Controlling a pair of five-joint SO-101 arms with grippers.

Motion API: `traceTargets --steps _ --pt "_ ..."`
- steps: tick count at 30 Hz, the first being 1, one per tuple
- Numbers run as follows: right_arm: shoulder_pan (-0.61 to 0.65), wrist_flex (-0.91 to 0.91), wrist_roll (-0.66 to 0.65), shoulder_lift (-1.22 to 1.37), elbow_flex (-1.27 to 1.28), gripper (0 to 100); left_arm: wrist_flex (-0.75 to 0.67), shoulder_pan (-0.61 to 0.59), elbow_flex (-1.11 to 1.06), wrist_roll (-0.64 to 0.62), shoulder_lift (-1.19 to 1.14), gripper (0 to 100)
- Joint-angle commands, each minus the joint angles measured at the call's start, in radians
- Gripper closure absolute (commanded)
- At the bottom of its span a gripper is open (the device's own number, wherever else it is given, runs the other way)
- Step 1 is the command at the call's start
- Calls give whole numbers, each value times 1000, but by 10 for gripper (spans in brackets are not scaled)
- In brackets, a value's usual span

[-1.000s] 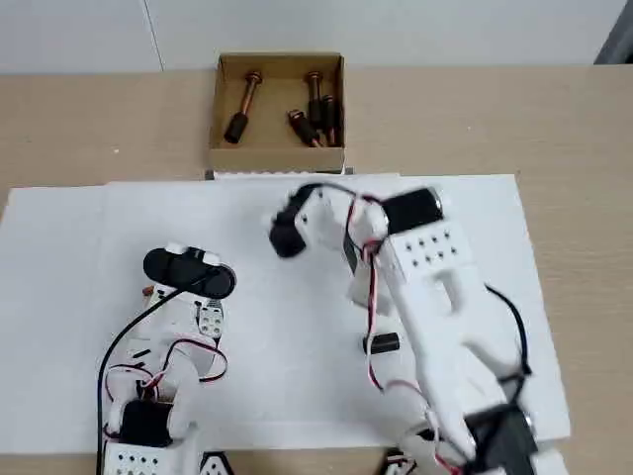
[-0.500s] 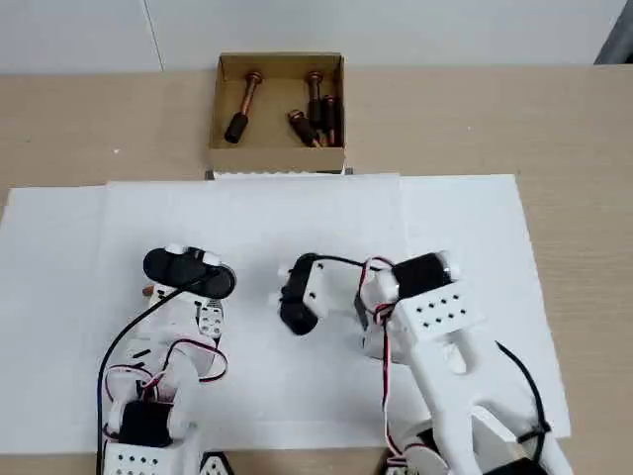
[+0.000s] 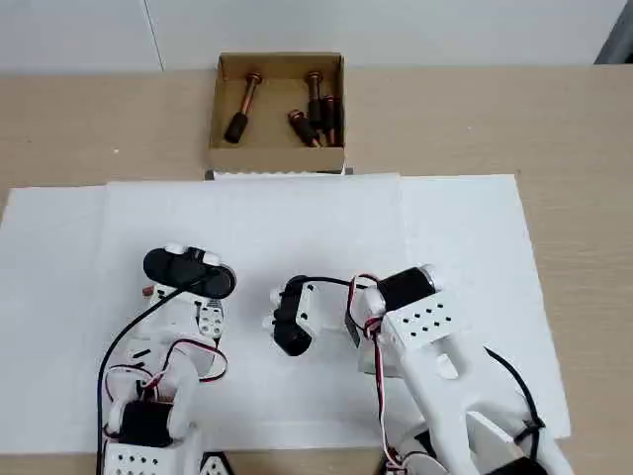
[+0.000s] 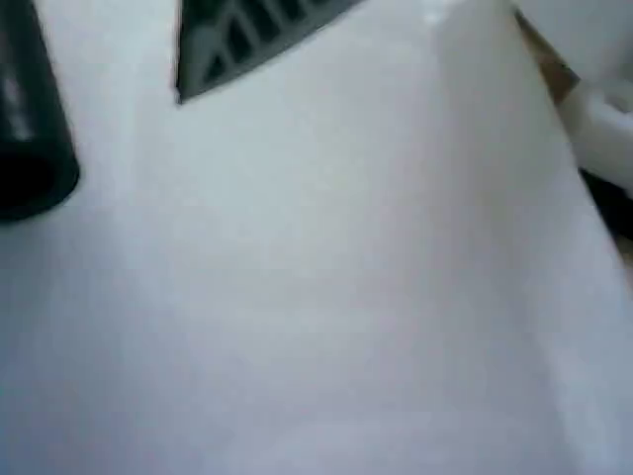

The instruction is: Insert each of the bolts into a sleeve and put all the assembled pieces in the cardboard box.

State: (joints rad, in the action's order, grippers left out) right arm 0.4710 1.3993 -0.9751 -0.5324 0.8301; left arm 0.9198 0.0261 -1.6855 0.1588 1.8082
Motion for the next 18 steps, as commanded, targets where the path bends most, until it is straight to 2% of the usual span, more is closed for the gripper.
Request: traceTargets --steps 1,10,18 --pt "1 -61 -12 -25 26 836 -6 -2 5 5 9 994" --pt "-58 -259 -60 -24 170 839 -6 -2 5 5 9 994" --pt "-88 -292 -57 74 192 924 -6 -2 5 5 9 994"
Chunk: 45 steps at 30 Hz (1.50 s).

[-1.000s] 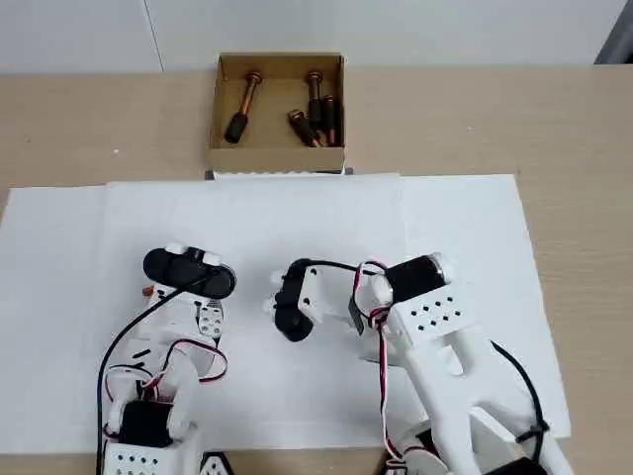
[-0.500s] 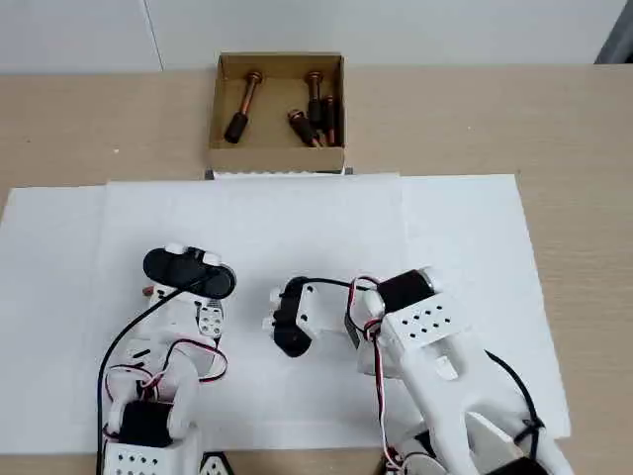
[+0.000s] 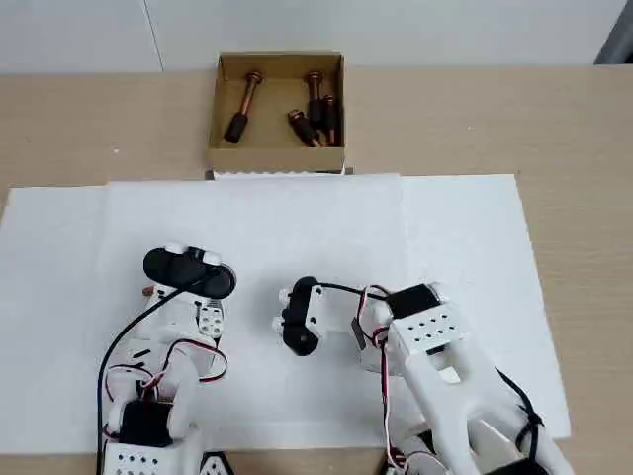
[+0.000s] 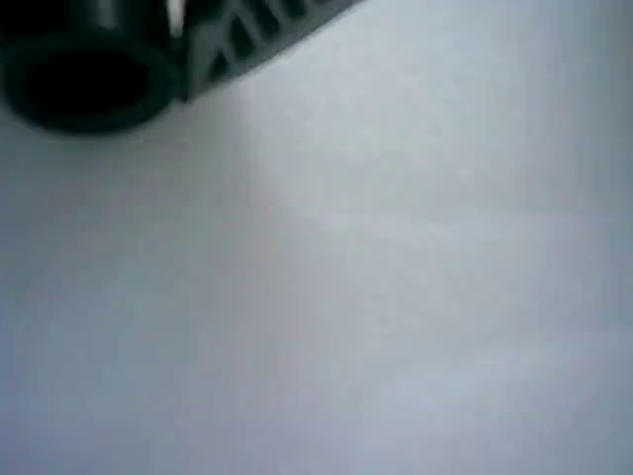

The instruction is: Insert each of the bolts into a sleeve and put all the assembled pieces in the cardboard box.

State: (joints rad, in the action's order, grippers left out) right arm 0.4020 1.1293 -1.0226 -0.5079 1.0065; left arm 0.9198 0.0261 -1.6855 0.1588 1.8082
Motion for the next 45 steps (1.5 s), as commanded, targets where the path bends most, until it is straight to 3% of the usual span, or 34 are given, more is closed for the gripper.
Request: traceTargets --steps 1,3,9,20,29,35,45 --pt "-19 -22 -6 61 15 946 -6 -2 5 5 9 994" --pt "-15 -27 -6 79 15 993 -6 -2 5 5 9 994" --pt "-13 -71 80 82 -5 992 -6 2 5 5 9 994" --pt "-108 94 319 82 -321 993 -5 5 5 9 9 994" --pt "-165 298 597 82 -565 995 -2 -146 5 14 9 994" --pt "-166 443 769 58 -666 993 95 -227 127 5 9 994" --pt "-283 394 775 -216 -580 995 315 -356 415 11 -31 994"
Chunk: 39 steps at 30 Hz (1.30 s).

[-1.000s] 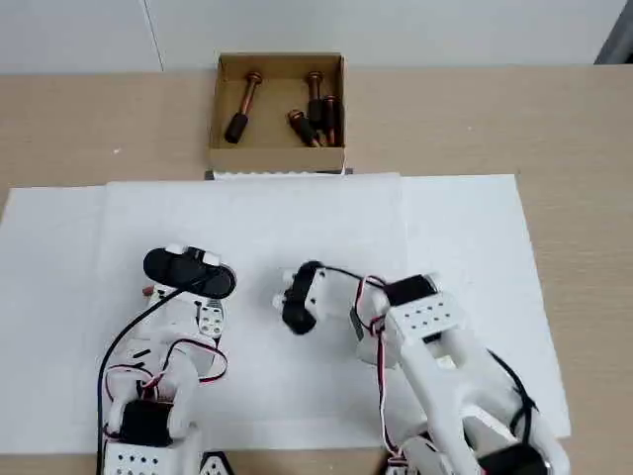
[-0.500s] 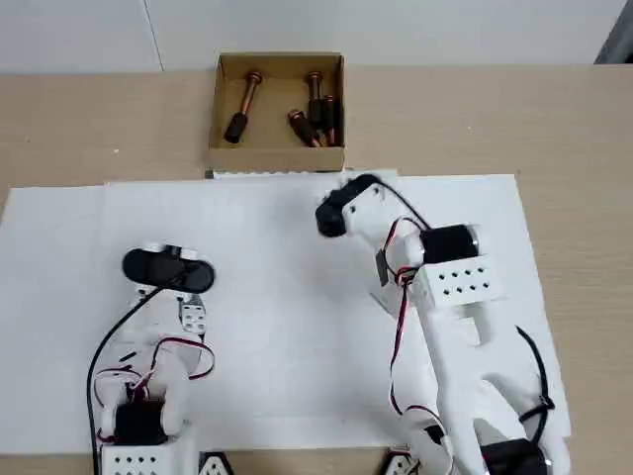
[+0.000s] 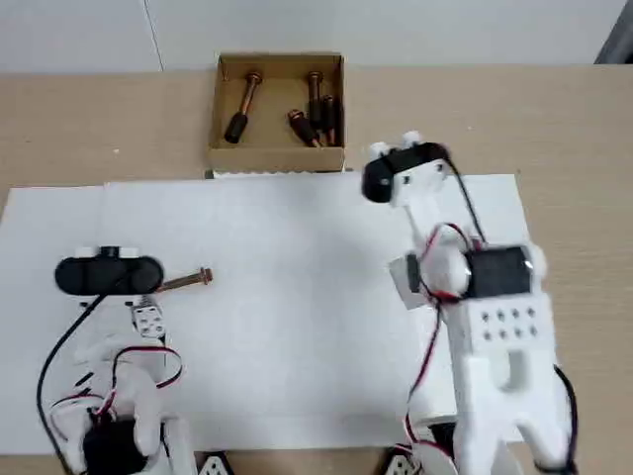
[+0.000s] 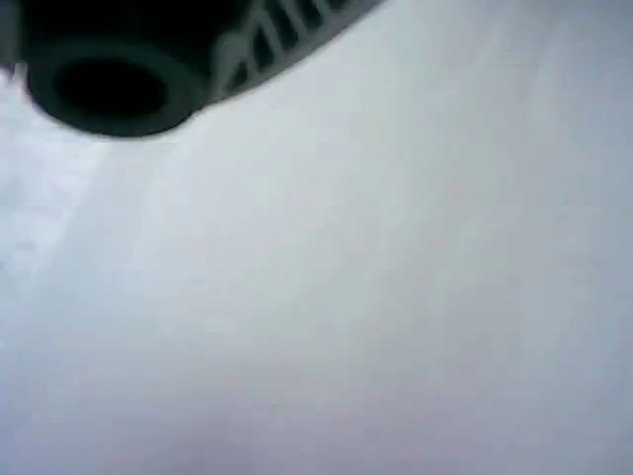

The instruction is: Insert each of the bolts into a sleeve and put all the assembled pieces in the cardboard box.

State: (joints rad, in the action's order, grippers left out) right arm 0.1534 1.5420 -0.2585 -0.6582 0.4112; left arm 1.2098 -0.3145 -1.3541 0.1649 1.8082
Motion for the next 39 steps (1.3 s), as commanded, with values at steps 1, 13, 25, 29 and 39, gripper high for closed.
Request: traceTargets --steps 1,13,25,29,39 --pt "-47 -19 11 -74 37 995 31 -21 110 3 -63 994" --pt "-113 -18 11 -117 135 995 201 -20 662 91 -769 994" --pt "-111 -21 12 -110 137 995 302 38 742 477 -1129 994" --pt "-93 -24 12 -110 143 992 282 135 743 557 -1185 994" --pt "35 -105 15 -117 272 995 176 221 745 692 -1295 938"
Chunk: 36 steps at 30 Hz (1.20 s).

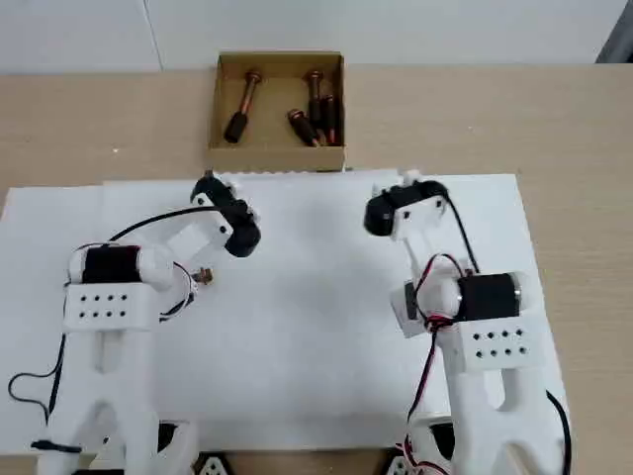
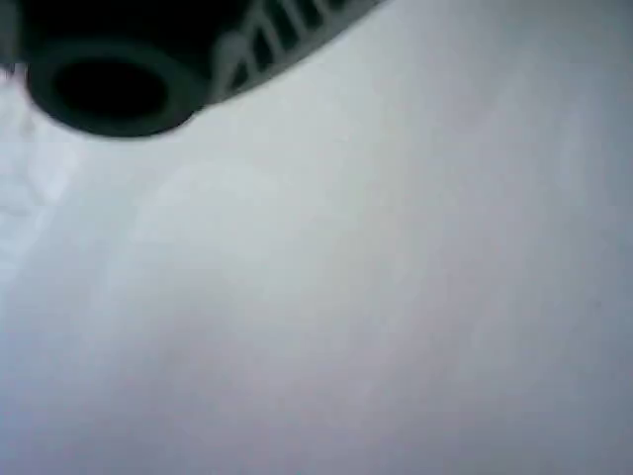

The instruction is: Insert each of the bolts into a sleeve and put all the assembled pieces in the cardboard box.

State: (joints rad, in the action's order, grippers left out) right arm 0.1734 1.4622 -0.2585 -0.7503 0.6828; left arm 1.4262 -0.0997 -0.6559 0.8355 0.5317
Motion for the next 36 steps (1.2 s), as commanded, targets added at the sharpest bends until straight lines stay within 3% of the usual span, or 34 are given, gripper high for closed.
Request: traceTargets --steps 1,8,23,36 --pt "15 -25 15 -24 0 995 -48 6 48 25 -29 929" --pt "13 -25 17 -18 0 995 -58 8 117 110 -160 923" --pt "13 -25 14 -18 0 995 -60 12 191 172 -377 921" --pt "13 -24 12 -18 0 995 -193 0 191 173 -526 924"
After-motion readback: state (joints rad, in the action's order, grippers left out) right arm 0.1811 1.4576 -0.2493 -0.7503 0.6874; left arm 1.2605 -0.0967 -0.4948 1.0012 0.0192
